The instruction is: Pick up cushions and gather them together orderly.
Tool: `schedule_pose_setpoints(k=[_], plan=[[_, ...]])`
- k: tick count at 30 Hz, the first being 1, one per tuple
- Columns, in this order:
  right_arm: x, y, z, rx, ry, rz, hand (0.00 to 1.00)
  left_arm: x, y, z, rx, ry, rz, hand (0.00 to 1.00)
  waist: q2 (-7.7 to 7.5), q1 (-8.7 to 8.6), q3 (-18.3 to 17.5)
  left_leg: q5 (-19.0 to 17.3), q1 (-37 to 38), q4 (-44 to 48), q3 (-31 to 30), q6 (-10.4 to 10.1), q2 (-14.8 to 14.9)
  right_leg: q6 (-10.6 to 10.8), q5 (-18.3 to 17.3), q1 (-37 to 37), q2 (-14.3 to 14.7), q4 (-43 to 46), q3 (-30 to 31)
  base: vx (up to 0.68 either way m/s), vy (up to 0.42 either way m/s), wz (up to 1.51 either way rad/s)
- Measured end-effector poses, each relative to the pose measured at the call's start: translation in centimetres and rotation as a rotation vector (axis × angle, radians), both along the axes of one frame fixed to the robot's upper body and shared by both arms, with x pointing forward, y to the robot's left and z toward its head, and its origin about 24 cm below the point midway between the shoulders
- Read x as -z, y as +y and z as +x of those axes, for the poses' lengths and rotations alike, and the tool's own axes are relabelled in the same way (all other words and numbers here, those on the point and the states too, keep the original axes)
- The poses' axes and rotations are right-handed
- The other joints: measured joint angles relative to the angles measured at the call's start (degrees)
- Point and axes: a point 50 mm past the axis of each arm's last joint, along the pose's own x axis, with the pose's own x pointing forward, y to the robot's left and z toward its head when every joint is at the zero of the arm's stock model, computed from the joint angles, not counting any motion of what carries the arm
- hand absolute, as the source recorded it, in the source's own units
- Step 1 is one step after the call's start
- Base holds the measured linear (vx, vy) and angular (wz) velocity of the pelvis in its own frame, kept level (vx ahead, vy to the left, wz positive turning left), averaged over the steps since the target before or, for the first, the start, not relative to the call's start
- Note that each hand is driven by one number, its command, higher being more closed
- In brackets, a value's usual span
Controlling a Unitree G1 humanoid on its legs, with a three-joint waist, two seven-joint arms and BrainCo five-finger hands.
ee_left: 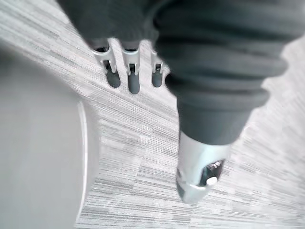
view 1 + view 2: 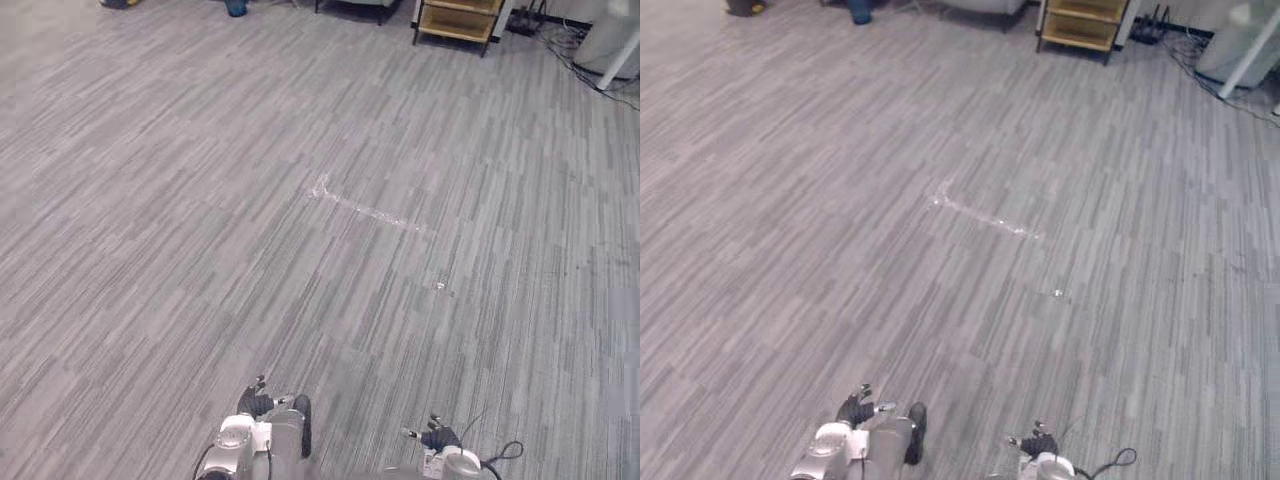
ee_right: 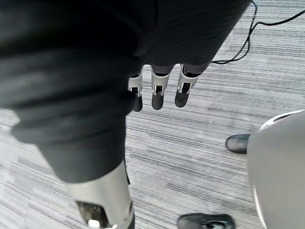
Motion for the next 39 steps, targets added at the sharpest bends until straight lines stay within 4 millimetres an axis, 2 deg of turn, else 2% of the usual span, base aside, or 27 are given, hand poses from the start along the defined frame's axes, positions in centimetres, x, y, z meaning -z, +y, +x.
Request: schedule_pose_setpoints(k=[2, 3, 5, 8, 9, 11, 12, 13, 14, 16, 17, 19, 22, 23, 24, 25, 26, 27, 28, 29, 31, 32, 33, 34, 36, 38, 39], plan=[[0.0, 0.3, 0.1, -0.007, -0.004, 0.013, 0.00, 0.4, 0.5, -0.7, 0.011, 0.039, 0.019, 0.00, -0.38, -0.82, 0.31, -2.24, 6.58, -1.70, 1.23, 0.99, -0.15, 6.63, 1.59, -6.25, -2.57, 18.69, -0.19, 0.52, 0.086, -0.39], [-0.1, 0.2, 0.3, -0.008, -0.011, 0.011, 0.00, 0.6, 0.6, -1.1, 0.024, 0.063, 0.029, 0.00, -0.36, -1.21, 0.32, -2.40, 9.61, -3.00, 1.51, 1.24, -0.14, 5.41, 1.07, -7.76, -3.73, 23.46, -2.01, 0.53, 0.029, -0.35], [-0.2, -0.2, 0.5, -0.011, -0.018, -0.001, 0.00, 0.8, 0.6, -1.5, 0.037, 0.080, 0.036, 0.00, 0.92, -1.28, 0.42, -2.38, 19.13, -10.78, 3.49, 1.20, 1.70, -0.94, -1.86, -11.34, -5.27, 23.59, -10.13, 0.56, -0.010, -0.46], [-0.6, -0.5, 1.6, -0.018, -0.049, -0.012, 0.00, 0.7, 0.7, -1.0, 0.040, 0.069, 0.040, 0.00, 1.96, -1.94, 0.57, -2.37, 24.54, -15.88, 5.34, 1.18, 4.87, -2.80, -1.06, -19.36, -3.56, 9.59, -15.99, 0.46, -0.067, -0.33], [-0.8, -0.7, 1.9, -0.015, -0.059, -0.016, 0.00, 0.6, 0.6, -0.8, 0.043, 0.064, 0.036, 0.00, 2.35, -2.57, 0.80, -2.37, 25.49, -16.94, 5.38, 1.18, 5.66, -2.93, 1.04, -21.41, -2.64, 4.60, -15.67, 0.56, -0.159, -0.07], [-1.0, -1.0, 2.1, -0.003, -0.070, -0.021, 0.00, 0.5, 0.3, -0.6, 0.064, 0.060, 0.041, 0.00, 2.24, -3.65, 0.77, -2.76, 28.13, -17.97, 5.08, -1.49, 6.31, -2.82, 12.21, -23.44, 0.36, -11.29, -12.16, 0.50, -0.183, 0.06], [-0.8, -1.0, 1.6, 0.014, -0.059, -0.011, 0.00, 0.7, 0.5, -0.9, 0.073, 0.071, 0.047, 0.00, 1.58, -3.92, 0.37, -4.15, 29.70, -16.03, 4.34, -3.75, 6.79, -5.25, 18.57, -23.59, 1.10, -12.94, -10.26, 0.58, -0.262, 0.14], [-1.0, -1.6, 1.8, 0.029, -0.070, -0.020, 0.00, 0.9, -0.2, -1.1, 0.075, 0.083, 0.036, 0.00, 3.04, -4.42, -0.07, -5.19, 29.73, -12.20, 3.09, -5.37, 8.89, -6.62, 19.58, -23.51, 2.48, -9.38, -10.27, 0.71, -0.330, 0.07], [-1.1, -1.9, 1.9, 0.027, -0.073, -0.029, 0.00, 0.8, -0.5, -1.0, 0.079, 0.078, 0.027, 0.00, 4.36, -4.21, -0.91, -3.59, 26.04, -3.92, 2.08, -6.56, 10.53, -7.23, 17.02, -22.73, 3.63, -8.91, -11.17, 0.61, -0.309, 0.00], [-1.2, -2.2, 2.0, 0.028, -0.078, -0.034, 0.00, 0.8, -1.4, -0.7, 0.061, 0.068, -0.003, 0.00, 6.21, -4.15, 0.16, 4.83, 18.02, 14.85, 0.05, -5.25, 12.73, -7.89, 14.53, -18.25, 5.38, -10.91, -11.46, 0.54, -0.266, -0.11], [-1.0, -2.0, 1.7, 0.027, -0.058, -0.029, 0.00, 0.9, -1.8, -1.0, 0.031, 0.073, -0.028, 0.00, 7.49, -3.41, 0.95, 6.54, 13.41, 27.01, 0.25, -5.00, 14.83, -8.86, 13.64, -13.39, 7.66, -14.11, -10.77, 0.73, -0.255, -0.32], [-0.9, -1.9, 1.5, 0.037, -0.050, -0.023, 0.00, 0.8, -1.6, -1.1, 0.022, 0.067, -0.030, 0.00, 6.70, -2.53, 1.60, 1.38, 7.40, 35.67, 2.87, -3.97, 15.14, -9.29, 12.67, -4.83, 8.80, -19.12, -8.77, 0.59, -0.163, -0.44], [-1.0, -1.7, 2.1, 0.041, -0.066, -0.015, 0.00, 0.0, -1.3, 0.1, 0.021, 0.000, -0.022, 0.00, 4.62, -0.66, 2.13, -2.52, -1.32, 26.93, 7.67, -2.57, 12.21, -8.68, 12.07, 2.43, 7.73, -25.19, -5.55, 0.51, -0.091, -0.59], [-1.3, -1.5, 3.0, 0.037, -0.089, -0.013, 0.00, -0.1, -1.4, 0.3, 0.023, -0.009, -0.022, 0.00, 4.54, -0.41, 2.13, -2.33, -3.79, 16.94, 7.58, -2.57, 9.84, -7.53, 11.07, 4.04, 6.75, -26.19, -4.57, 0.61, 0.023, -0.48], [-1.4, -1.5, 3.2, 0.040, -0.095, -0.011, 0.00, -0.3, -1.5, 0.6, 0.025, -0.016, -0.024, 0.00, 4.60, -0.39, 2.13, -0.51, -4.85, 6.03, 6.41, -2.44, 7.08, -6.46, 9.80, 5.44, 5.74, -26.70, -3.79, 0.51, 0.060, -0.39], [-1.4, -1.5, 3.1, 0.047, -0.095, -0.008, 0.00, -0.2, -1.6, 0.5, 0.024, -0.013, -0.027, 0.00, 4.66, -0.37, 1.86, 2.58, -4.93, -2.97, 5.21, -3.72, 5.35, -5.72, 8.73, 6.30, 5.11, -27.08, -3.36, 0.52, 0.123, -0.39], [-1.3, -1.5, 2.9, 0.047, -0.089, -0.007, 0.00, -0.1, -1.8, 0.3, 0.024, -0.010, -0.031, 0.00, 5.14, 0.17, 1.55, 7.87, -4.52, -13.34, 4.20, -4.88, 4.41, -4.73, 7.11, 7.40, 4.92, -27.53, -2.16, 0.44, 0.129, -0.49], [-1.2, -1.5, 2.7, 0.041, -0.078, -0.010, 0.00, -0.1, -1.7, 0.3, 0.025, -0.011, -0.029, 0.00, 5.08, 1.04, 1.43, 12.64, -3.95, -13.74, 4.25, -4.92, 4.35, -4.27, 5.99, 8.64, 4.80, -28.02, -0.89, 0.57, 0.163, -0.53], [-1.0, -0.5, 2.7, 0.036, -0.073, 0.015, 0.00, -0.2, -1.3, 0.4, 0.024, -0.013, -0.019, 0.00, 3.53, 1.65, 0.79, 15.47, -3.42, -12.87, 4.25, -2.98, 2.46, -3.56, 4.77, 10.03, 3.22, -28.29, -0.10, 0.59, 0.136, -0.29], [-0.7, 0.2, 2.4, 0.033, -0.065, 0.034, 0.00, -0.2, -0.6, 0.4, 0.023, -0.015, -0.001, 0.00, 1.67, 1.54, 0.30, 13.77, -4.36, -10.15, 3.90, -0.64, 0.98, -3.37, 4.60, 10.23, 1.82, -27.27, 0.07, 0.60, 0.111, -0.03], [-0.6, 0.3, 1.9, 0.034, -0.053, 0.037, 0.00, -0.3, -0.2, 0.4, 0.021, -0.014, 0.009, 0.00, 1.03, 1.66, -0.04, 8.15, -5.10, -3.07, 3.76, 1.21, 1.15, -2.15, 4.01, 7.71, 1.26, -17.38, 1.07, 0.68, 0.119, 0.08], [-0.5, 0.3, 1.7, 0.034, -0.048, 0.037, 0.00, -0.2, -0.1, 0.3, 0.018, -0.007, 0.012, 0.00, 0.58, 1.63, -0.23, 5.05, -3.16, -1.86, 4.30, 1.28, 1.12, 0.85, 3.60, 3.84, 0.51, -5.53, 2.19, 0.71, 0.139, -0.05], [-0.5, 0.4, 1.7, 0.032, -0.047, 0.041, 0.00, -0.1, 0.3, 0.1, 0.019, 0.006, 0.022, 0.00, -0.11, 1.57, -0.22, 3.23, -0.97, -1.88, 4.90, 1.25, 0.68, 6.01, 4.61, 0.18, -0.65, 4.77, 3.21, 0.56, 0.094, -0.18], [-0.4, 0.5, 1.7, 0.024, -0.047, 0.045, 0.00, 0.3, 0.8, -0.5, 0.025, 0.037, 0.038, 0.00, -0.63, 1.30, -0.01, 0.92, 3.24, -2.15, 5.02, 1.53, 0.15, 8.98, 5.69, -4.36, -1.91, 17.60, 4.00, 0.70, 0.089, -0.16], [-0.2, 0.5, 1.0, 0.005, -0.031, 0.039, 0.00, 0.6, 1.1, -1.3, 0.048, 0.068, 0.055, 0.00, -0.68, 0.41, -0.03, -1.38, 11.37, -5.67, 4.91, 1.82, -0.53, 4.15, 3.29, -8.30, -4.58, 26.35, -1.07, 0.60, 0.040, -0.06], [-0.2, 0.3, 0.8, -0.001, -0.033, 0.034, 0.00, 0.8, 1.0, -1.6, 0.065, 0.081, 0.060, 0.00, 0.02, -0.31, -0.04, -1.55, 19.94, -12.15, 4.67, 1.82, -0.16, -2.02, -0.33, -13.33, -5.16, 20.47, -7.22, 0.63, -0.041, 0.04], [-0.3, 0.1, 1.0, -0.002, -0.036, 0.030, 0.00, 0.8, 0.9, -1.5, 0.075, 0.080, 0.060, 0.00, 0.26, -1.18, 0.07, -1.56, 22.09, -13.91, 3.97, 1.83, 0.34, -2.26, -0.72, -15.84, -4.35, 16.60, -8.81, 0.57, -0.094, 0.26]])
